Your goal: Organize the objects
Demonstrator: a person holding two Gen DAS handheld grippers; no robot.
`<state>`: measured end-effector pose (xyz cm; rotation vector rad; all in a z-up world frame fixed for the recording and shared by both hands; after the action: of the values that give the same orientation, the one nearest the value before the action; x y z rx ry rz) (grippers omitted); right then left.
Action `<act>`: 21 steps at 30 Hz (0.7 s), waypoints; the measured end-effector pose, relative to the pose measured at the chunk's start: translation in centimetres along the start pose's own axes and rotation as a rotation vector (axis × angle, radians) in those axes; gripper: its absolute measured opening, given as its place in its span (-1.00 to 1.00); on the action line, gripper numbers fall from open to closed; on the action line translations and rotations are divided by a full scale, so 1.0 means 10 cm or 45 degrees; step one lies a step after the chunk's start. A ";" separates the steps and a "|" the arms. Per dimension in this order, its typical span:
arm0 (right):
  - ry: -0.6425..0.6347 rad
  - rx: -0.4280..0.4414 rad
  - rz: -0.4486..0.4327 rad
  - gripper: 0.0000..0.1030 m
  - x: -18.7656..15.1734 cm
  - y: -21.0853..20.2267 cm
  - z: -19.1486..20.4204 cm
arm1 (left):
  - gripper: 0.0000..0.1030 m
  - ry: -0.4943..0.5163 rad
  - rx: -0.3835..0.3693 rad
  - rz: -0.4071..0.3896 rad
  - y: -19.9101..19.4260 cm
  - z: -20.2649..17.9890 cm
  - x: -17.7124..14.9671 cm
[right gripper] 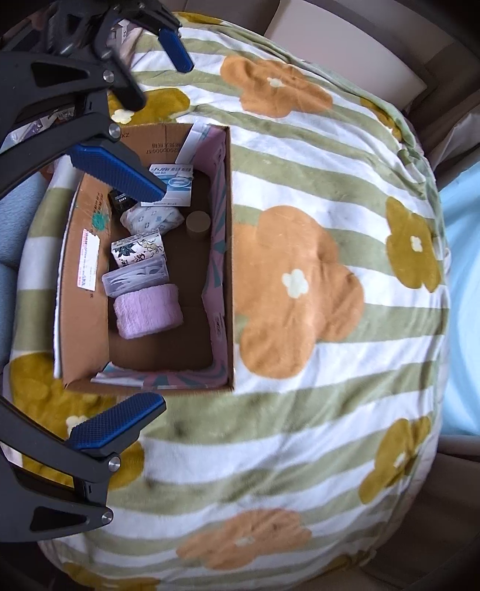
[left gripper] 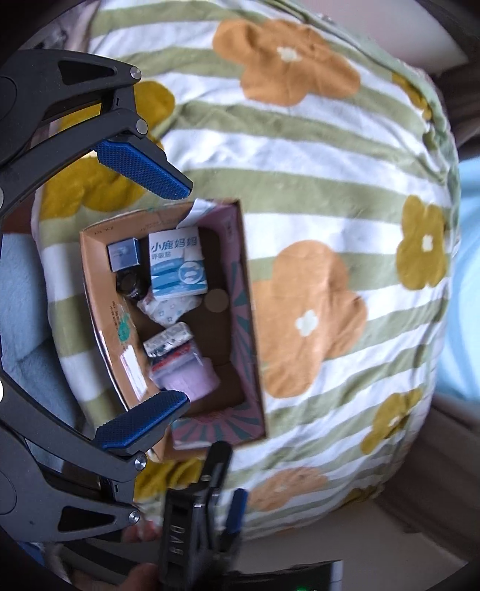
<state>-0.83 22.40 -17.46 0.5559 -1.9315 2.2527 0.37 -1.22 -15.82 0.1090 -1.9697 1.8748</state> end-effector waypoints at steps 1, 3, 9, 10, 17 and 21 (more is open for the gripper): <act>0.003 0.000 -0.004 0.99 0.01 -0.05 0.00 | 1.00 -0.018 -0.008 -0.010 -0.06 0.01 0.04; 0.005 -0.008 -0.015 0.99 0.03 -0.15 0.00 | 1.00 -0.022 -0.013 -0.041 -0.19 0.02 0.13; -0.012 -0.044 -0.057 0.99 0.05 -0.35 0.05 | 1.00 0.008 0.053 -0.125 -0.38 0.01 0.28; -0.007 -0.048 -0.062 0.99 0.05 -0.37 0.04 | 1.00 0.001 0.059 -0.137 -0.39 0.01 0.29; -0.025 -0.078 -0.127 0.99 0.17 -0.45 0.02 | 1.00 -0.004 0.058 -0.173 -0.37 -0.01 0.34; -0.026 -0.085 -0.148 0.99 0.21 -0.49 0.01 | 1.00 -0.017 0.061 -0.188 -0.37 -0.01 0.35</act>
<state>-1.20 22.87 -12.16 0.6665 -1.9225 2.1127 -1.53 -0.62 -11.08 0.2739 -1.8721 1.8307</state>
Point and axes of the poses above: each gripper's, at about its wrist camera, not at the fingertips, and y roughly the way its jaws point, z to its left, x to its top, the point moved 6 cm from there along y, roughly the way its jaws point, and after that the axes turned 5 degrees about -z, right-handed, at the moved point
